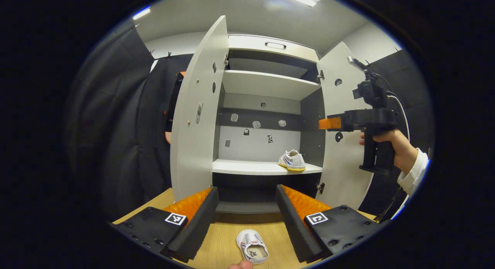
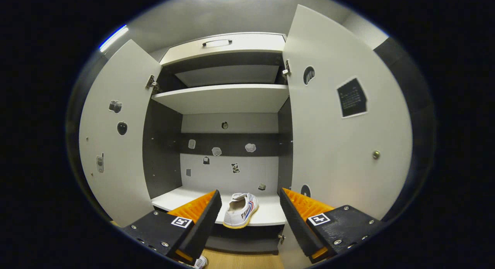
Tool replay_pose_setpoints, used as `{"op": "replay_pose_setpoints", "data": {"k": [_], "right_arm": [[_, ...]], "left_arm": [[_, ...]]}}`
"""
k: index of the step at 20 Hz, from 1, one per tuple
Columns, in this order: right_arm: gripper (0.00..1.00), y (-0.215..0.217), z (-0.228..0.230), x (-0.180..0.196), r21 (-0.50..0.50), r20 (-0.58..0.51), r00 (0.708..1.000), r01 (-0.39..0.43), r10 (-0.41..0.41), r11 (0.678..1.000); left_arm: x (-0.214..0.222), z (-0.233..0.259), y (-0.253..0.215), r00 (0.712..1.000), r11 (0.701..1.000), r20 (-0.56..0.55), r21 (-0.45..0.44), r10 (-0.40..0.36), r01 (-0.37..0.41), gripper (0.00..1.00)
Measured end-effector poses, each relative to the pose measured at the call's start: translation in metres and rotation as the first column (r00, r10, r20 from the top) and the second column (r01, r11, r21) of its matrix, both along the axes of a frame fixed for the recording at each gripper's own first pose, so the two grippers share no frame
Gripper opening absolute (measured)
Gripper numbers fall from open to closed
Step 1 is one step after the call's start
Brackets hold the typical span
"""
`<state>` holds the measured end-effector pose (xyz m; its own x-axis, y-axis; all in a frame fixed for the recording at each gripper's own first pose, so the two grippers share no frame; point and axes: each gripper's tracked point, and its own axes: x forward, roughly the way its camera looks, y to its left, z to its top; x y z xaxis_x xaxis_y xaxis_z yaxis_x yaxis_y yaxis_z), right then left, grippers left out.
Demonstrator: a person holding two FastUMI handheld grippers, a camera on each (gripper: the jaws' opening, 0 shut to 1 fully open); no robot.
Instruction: Grab one shoe with the right hand and put it into the shoe cabinet, grab the other shoe with the left hand and put it into the shoe cabinet; then close the right door with the right hand and the left door with the left hand.
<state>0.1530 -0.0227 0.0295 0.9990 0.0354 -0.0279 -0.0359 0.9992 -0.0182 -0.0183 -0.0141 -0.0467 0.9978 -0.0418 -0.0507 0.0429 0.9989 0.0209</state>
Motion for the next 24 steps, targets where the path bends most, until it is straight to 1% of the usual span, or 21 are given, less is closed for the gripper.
{"op": "replay_pose_setpoints", "data": {"k": [3,5,7,12,15,17,18,19,21,22,23,24], "right_arm": [[0.93,-0.017,-0.023,-0.046,-0.034,0.019,0.999,0.031,-0.030,0.999],[0.93,-0.022,-0.036,-0.071,-0.050,0.020,0.999,0.044,-0.043,0.998],[0.93,-0.021,-0.049,-0.092,-0.042,0.013,0.999,0.039,-0.038,0.998],[0.93,-0.016,-0.068,-0.130,-0.001,0.018,1.000,0.020,-0.020,1.000],[0.93,-0.009,-0.076,-0.147,0.014,0.012,1.000,0.004,-0.004,1.000],[0.93,-0.004,-0.082,-0.156,0.015,0.000,1.000,-0.008,0.008,1.000],[0.93,-0.002,-0.085,-0.159,0.019,-0.005,1.000,-0.015,0.015,1.000],[0.93,0.000,-0.087,-0.162,0.025,-0.012,1.000,-0.021,0.021,0.999],[0.93,-0.001,-0.090,-0.167,0.034,-0.020,0.999,-0.025,0.026,0.999],[0.93,-0.003,-0.090,-0.169,0.038,-0.024,0.999,-0.021,0.022,0.999],[0.93,-0.004,-0.091,-0.171,0.043,-0.026,0.999,-0.017,0.018,0.999],[0.93,-0.006,-0.092,-0.171,0.047,-0.030,0.999,-0.013,0.015,0.999]], "left_arm": [[-0.001,-0.009,-0.009,1.000,1.000,-0.028,-0.027,-0.013,0.013,0.96],[0.000,-0.014,-0.013,0.999,1.000,-0.041,-0.024,-0.014,0.013,0.96],[0.001,-0.020,-0.015,0.998,1.000,-0.054,-0.016,-0.014,0.013,0.96],[0.006,-0.041,-0.014,0.993,1.000,-0.114,-0.005,-0.013,0.012,0.96],[0.015,-0.070,-0.012,0.981,0.998,-0.189,0.017,-0.049,0.053,0.96],[0.019,-0.109,-0.008,0.957,0.997,-0.282,0.012,-0.075,0.081,0.97],[0.021,-0.133,-0.004,0.938,0.996,-0.337,0.005,-0.077,0.084,0.97],[0.021,-0.157,-0.001,0.915,0.997,-0.397,-0.008,-0.074,0.078,0.97],[0.013,-0.206,0.005,0.857,0.998,-0.511,-0.035,-0.070,0.060,0.97],[0.009,-0.229,0.009,0.828,0.999,-0.559,-0.031,-0.054,0.044,0.97],[0.006,-0.250,0.014,0.800,0.999,-0.599,-0.021,-0.036,0.029,1.00],[0.004,-0.268,0.018,0.775,1.000,-0.632,-0.007,-0.018,0.018,0.98]]}}
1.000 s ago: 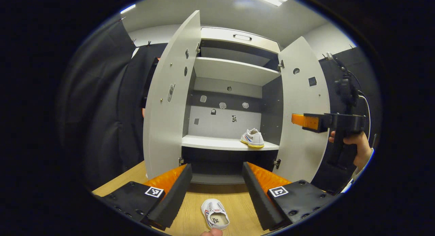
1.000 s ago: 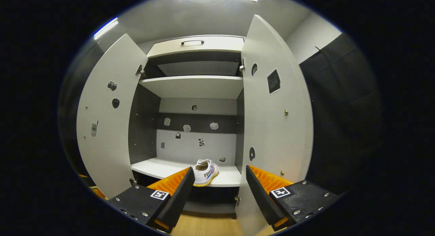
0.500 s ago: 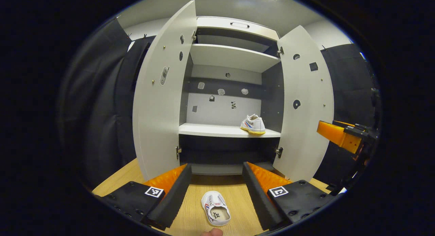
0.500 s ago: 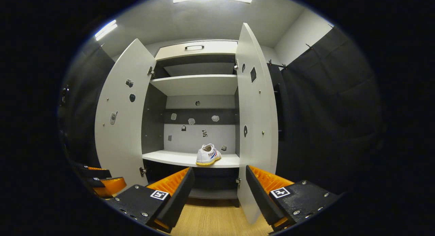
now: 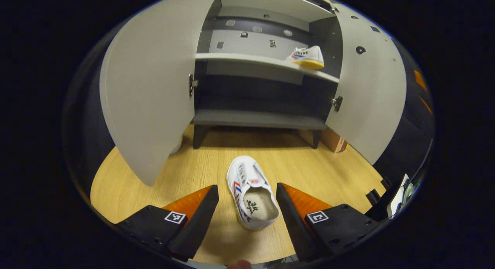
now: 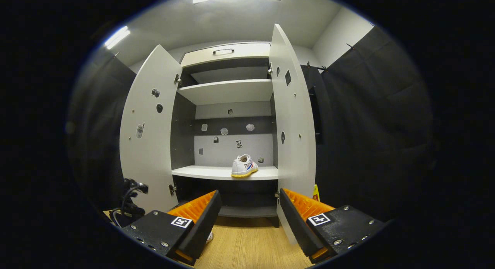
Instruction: Grab one shoe with the right hand and put it into the shoe cabinet, grab the other shoe with the left hand and put it into the shoe cabinet; then close the right door with the right hand and the left door with the left hand.
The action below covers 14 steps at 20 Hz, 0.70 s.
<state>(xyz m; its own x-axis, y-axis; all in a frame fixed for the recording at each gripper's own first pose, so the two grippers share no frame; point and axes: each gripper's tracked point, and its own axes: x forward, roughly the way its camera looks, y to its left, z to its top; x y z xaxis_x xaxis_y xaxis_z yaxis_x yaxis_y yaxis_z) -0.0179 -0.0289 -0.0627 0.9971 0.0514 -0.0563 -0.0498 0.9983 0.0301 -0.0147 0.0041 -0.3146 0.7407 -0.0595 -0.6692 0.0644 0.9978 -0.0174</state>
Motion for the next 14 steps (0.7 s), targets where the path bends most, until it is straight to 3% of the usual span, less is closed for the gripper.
{"op": "replay_pose_setpoints", "data": {"k": [6,14], "right_arm": [[0.93,-0.014,-0.002,-0.004,0.012,-0.011,0.999,0.032,-0.032,0.999],[0.93,-0.024,-0.007,-0.002,0.002,-0.036,0.997,0.067,-0.066,0.998]], "left_arm": [[0.011,-0.064,0.019,0.990,0.997,-0.129,0.039,0.065,-0.061,0.98],[0.061,-0.103,0.026,0.991,0.996,-0.105,0.033,0.081,-0.078,0.98]]}}
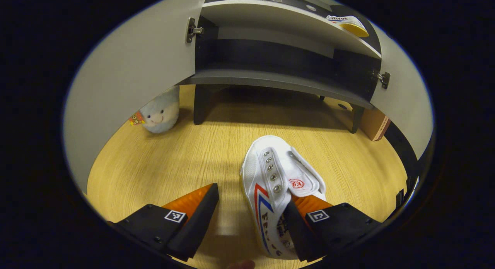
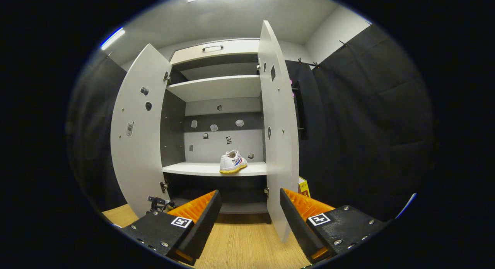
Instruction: Grab one shoe with the right hand and put it into the shoe cabinet, grab the other shoe with the left hand and put it into the shoe cabinet; then close the right door with the right hand and the left door with the left hand.
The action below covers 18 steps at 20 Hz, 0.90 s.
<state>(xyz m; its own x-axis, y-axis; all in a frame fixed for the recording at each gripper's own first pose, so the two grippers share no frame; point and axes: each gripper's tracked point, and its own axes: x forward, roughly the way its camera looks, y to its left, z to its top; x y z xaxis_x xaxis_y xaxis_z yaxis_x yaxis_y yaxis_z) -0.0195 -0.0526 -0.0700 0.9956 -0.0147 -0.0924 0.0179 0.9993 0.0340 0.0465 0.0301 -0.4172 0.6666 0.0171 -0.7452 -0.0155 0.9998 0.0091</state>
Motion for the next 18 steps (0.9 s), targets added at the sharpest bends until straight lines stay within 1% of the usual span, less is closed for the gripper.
{"op": "replay_pose_setpoints", "data": {"k": [2,3,4,5,6,7,8,10,12,14,15,16,18], "right_arm": [[0.93,-0.001,-0.003,0.002,0.003,-0.010,1.000,0.003,-0.003,1.000],[0.93,-0.002,-0.003,0.001,0.004,-0.012,1.000,0.006,-0.006,1.000],[0.93,-0.002,-0.002,0.002,0.004,-0.012,1.000,0.009,-0.009,1.000],[0.93,-0.003,-0.003,0.003,0.004,-0.013,1.000,0.011,-0.011,1.000],[0.93,-0.002,-0.004,0.004,0.005,-0.015,1.000,0.009,-0.009,1.000],[0.93,-0.001,-0.004,0.004,0.005,-0.017,1.000,0.005,-0.005,1.000],[0.93,0.001,-0.005,0.005,0.007,-0.018,1.000,-0.003,0.003,1.000],[0.93,0.005,-0.007,0.005,0.011,-0.023,1.000,-0.015,0.016,1.000],[0.93,0.006,-0.007,0.005,0.015,-0.024,0.999,-0.023,0.023,1.000],[0.93,0.006,-0.007,0.006,0.015,-0.024,0.999,-0.025,0.025,1.000],[0.93,0.007,-0.008,0.006,0.014,-0.029,0.999,-0.026,0.026,1.000],[0.93,0.008,-0.009,0.007,0.011,-0.032,0.999,-0.028,0.028,1.000],[0.93,0.007,-0.006,0.008,0.005,-0.024,0.999,-0.026,0.026,1.000]], "left_arm": [[0.005,-0.004,0.001,1.000,1.000,0.007,-0.004,0.005,-0.005,0.98],[0.006,-0.003,-0.004,1.000,1.000,0.018,-0.026,0.003,-0.003,0.95],[0.007,-0.001,-0.007,0.999,0.999,0.035,-0.040,0.001,0.000,0.86],[0.009,0.002,-0.010,0.999,0.999,0.052,-0.047,-0.005,0.007,0.80],[0.011,0.005,-0.003,0.998,1.000,0.060,-0.005,0.004,-0.004,0.60],[0.011,0.001,0.003,0.998,0.999,0.056,0.030,0.011,-0.012,0.47],[0.013,0.003,0.007,0.997,0.998,0.072,0.053,0.010,-0.014,0.25],[0.009,0.005,0.009,0.998,0.998,0.064,0.054,0.016,-0.020,0.13],[-0.001,0.021,0.010,0.995,0.997,0.089,0.058,0.053,-0.058,0.10],[-0.015,0.055,0.003,0.988,0.995,0.121,0.031,0.091,-0.096,0.10],[-0.023,0.076,-0.001,0.987,0.994,0.132,0.034,0.096,-0.101,0.10],[-0.029,0.101,-0.001,0.981,0.991,0.160,0.057,0.107,-0.118,0.10],[-0.031,0.155,-0.001,0.961,0.985,0.243,0.072,0.133,-0.155,0.10]]}}
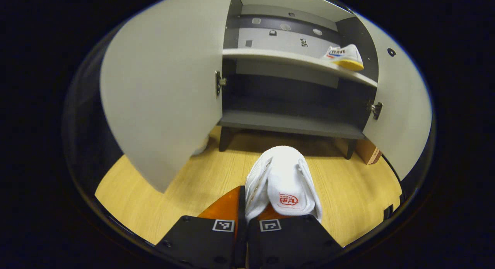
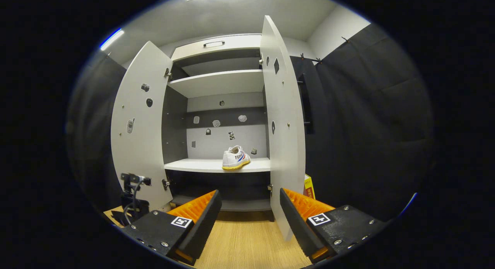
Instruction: Grab one shoe with the right hand and put it into the shoe cabinet, grab the other shoe with the left hand and put it into the shoe cabinet; then close the right door with the right hand and the left door with the left hand.
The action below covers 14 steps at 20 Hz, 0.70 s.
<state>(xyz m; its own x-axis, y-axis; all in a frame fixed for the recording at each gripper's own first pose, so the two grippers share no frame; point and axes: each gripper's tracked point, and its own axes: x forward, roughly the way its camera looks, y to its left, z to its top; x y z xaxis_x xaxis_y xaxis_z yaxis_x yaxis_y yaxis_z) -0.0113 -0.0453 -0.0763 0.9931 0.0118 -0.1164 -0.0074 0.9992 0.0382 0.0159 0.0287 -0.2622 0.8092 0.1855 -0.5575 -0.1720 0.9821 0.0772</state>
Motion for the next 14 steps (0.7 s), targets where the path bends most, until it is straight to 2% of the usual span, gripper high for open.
{"op": "replay_pose_setpoints", "data": {"k": [2,6,9,11,12,14], "right_arm": [[0.93,0.004,-0.001,0.000,0.006,-0.001,1.000,-0.006,0.006,1.000],[0.93,0.013,0.000,0.001,0.036,0.003,1.000,-0.021,0.021,0.999],[0.93,0.017,0.002,-0.003,0.043,0.014,0.999,-0.031,0.031,0.999],[0.93,0.018,0.002,-0.006,0.038,0.015,0.999,-0.034,0.033,0.999],[0.93,0.017,0.003,-0.007,0.036,0.017,0.999,-0.033,0.032,0.999],[0.93,0.015,0.006,-0.010,0.035,0.024,0.999,-0.027,0.026,0.999]], "left_arm": [[0.007,0.052,-0.010,0.998,1.000,0.066,-0.020,0.012,-0.011,0.09],[0.047,0.151,-0.041,0.985,0.989,0.164,-0.126,-0.056,0.077,0.10],[0.101,0.213,-0.052,0.960,0.992,0.263,-0.052,-0.100,0.118,0.09],[0.137,0.236,-0.052,0.952,0.994,0.293,-0.037,-0.089,0.104,0.09],[0.171,0.232,-0.047,0.954,0.994,0.287,-0.041,-0.087,0.103,0.09],[0.212,0.236,-0.050,0.965,0.994,0.248,-0.055,-0.080,0.097,0.09]]}}
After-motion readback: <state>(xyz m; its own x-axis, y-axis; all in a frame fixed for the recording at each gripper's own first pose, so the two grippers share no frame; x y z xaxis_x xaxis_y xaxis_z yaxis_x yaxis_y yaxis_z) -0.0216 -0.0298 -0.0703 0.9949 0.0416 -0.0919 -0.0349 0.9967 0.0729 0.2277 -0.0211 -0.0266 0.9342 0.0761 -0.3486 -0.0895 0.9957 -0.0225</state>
